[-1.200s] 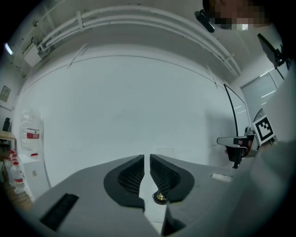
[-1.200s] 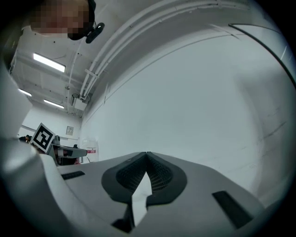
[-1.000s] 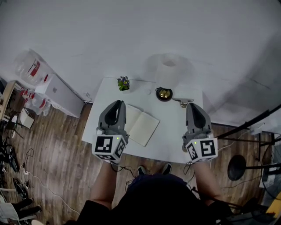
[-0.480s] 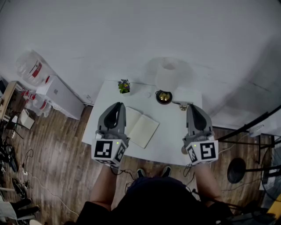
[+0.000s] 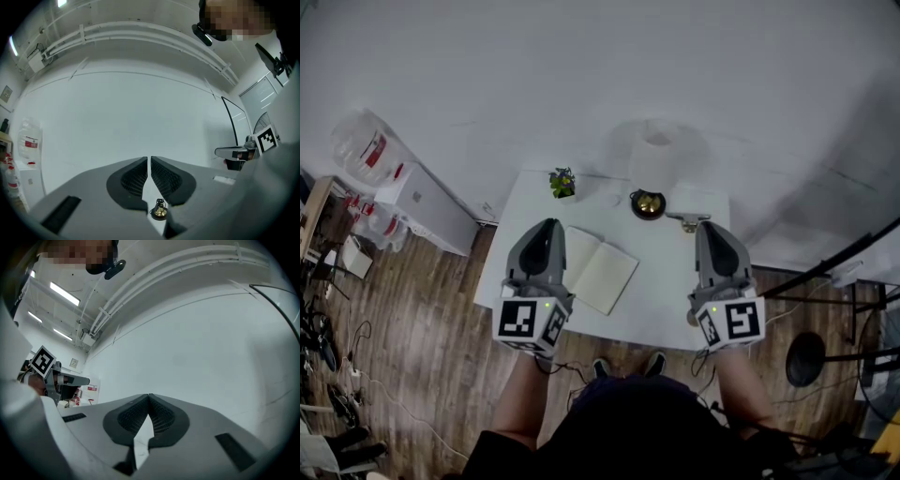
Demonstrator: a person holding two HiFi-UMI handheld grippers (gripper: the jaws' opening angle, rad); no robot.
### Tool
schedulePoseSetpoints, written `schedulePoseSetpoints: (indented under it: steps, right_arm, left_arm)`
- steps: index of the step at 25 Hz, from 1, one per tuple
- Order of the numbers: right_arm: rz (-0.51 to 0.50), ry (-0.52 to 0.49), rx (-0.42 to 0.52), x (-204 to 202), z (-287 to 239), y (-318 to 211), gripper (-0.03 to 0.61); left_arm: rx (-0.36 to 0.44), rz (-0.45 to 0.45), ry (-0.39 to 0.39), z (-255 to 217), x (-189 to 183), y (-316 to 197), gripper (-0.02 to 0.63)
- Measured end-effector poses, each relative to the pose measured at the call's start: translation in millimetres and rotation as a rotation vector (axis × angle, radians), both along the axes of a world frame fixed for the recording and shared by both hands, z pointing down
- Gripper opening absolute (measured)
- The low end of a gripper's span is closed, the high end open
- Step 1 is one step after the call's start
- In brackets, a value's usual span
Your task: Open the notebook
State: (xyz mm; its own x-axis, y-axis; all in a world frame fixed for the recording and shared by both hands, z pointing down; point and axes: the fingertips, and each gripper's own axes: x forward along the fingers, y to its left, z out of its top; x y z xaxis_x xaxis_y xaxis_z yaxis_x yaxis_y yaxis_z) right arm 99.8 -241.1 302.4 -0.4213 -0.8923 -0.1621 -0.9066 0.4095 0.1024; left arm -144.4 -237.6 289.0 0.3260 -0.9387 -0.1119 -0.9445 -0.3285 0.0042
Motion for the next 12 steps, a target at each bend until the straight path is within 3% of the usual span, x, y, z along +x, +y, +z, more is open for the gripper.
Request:
schedulePoseSetpoints:
  steps: [12]
  right_arm:
    - [-0.001, -0.007, -0.008, -0.3, 3.5, -3.4, 0.005]
  left_arm:
    - [-0.025, 0.006, 0.015, 6.4, -0.2, -4.1, 0.023]
